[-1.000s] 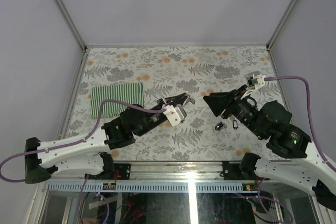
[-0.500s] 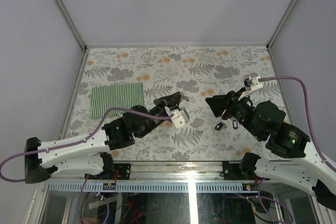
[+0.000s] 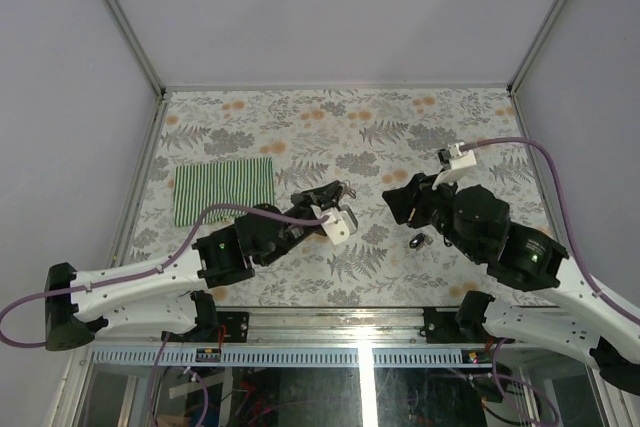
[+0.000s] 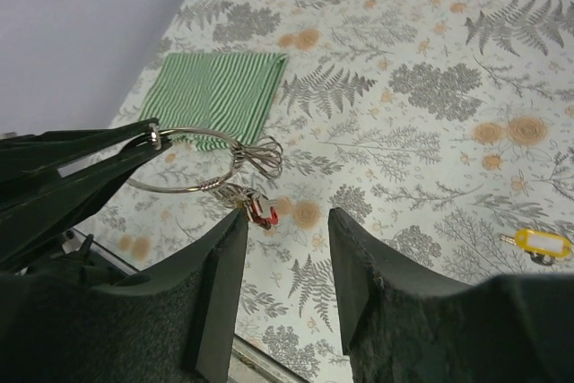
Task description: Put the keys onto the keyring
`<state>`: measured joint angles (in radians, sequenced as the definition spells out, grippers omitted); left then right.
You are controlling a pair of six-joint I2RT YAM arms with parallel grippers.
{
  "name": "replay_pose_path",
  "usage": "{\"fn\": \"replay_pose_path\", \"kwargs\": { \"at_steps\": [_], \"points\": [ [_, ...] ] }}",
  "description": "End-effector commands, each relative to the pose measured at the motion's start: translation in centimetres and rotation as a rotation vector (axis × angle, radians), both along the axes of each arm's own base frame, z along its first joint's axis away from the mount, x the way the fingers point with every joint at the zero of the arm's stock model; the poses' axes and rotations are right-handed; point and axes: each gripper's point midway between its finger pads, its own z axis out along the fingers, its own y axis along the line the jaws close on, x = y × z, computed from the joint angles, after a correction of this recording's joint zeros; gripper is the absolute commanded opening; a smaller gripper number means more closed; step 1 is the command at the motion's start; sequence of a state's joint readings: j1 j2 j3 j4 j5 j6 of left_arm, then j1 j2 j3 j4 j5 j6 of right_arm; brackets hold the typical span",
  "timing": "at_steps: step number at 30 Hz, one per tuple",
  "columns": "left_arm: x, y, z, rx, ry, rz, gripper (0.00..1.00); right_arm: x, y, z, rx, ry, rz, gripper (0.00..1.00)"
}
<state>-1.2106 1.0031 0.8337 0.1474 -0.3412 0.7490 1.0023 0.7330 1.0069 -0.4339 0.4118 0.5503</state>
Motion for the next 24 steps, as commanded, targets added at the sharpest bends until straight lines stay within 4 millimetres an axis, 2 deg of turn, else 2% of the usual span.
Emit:
{"fn": "replay_pose_path", "kwargs": {
  "at_steps": [1,5,9,11,14,19,21,24],
  "points": [
    [-0.1,0.6,2.8,-0.168,0.092,0.044,0.0,0.7,-0.4,0.3,-0.003,0.021,-0.064,0.48],
    [0.4,1.1,2.6,-0.204,0.175,0.112,0.0,1.0,-0.1,-0.4,-0.055,0.054,-0.068,0.49],
    [0.9,1.5,2.2,-0.183,0.223,0.172,0.0,1.6,0.4,-1.9,-0.18,0.129,-0.062,0.5],
    [1.0,1.4,1.9,-0.175,0.233,0.182,0.0,2.4,0.5,-2.9,-0.208,0.186,-0.05,0.5],
    [1.5,1.6,2.0,-0.215,0.246,0.219,0.0,3.6,-0.1,-5.3,-0.161,0.308,-0.008,0.5],
    [3.0,2.1,1.4,-0.237,0.316,0.255,0.0,5.4,-4.0,-9.9,-0.194,0.42,-0.139,0.5],
    [3.9,2.2,0.9,-0.234,0.384,0.255,0.0,5.8,-5.9,-12.4,-0.204,0.475,-0.2,0.51],
    [5.0,2.4,0.3,-0.226,0.423,0.286,0.0,6.5,-8.5,-15.3,-0.205,0.532,-0.311,0.52]
  ]
}}
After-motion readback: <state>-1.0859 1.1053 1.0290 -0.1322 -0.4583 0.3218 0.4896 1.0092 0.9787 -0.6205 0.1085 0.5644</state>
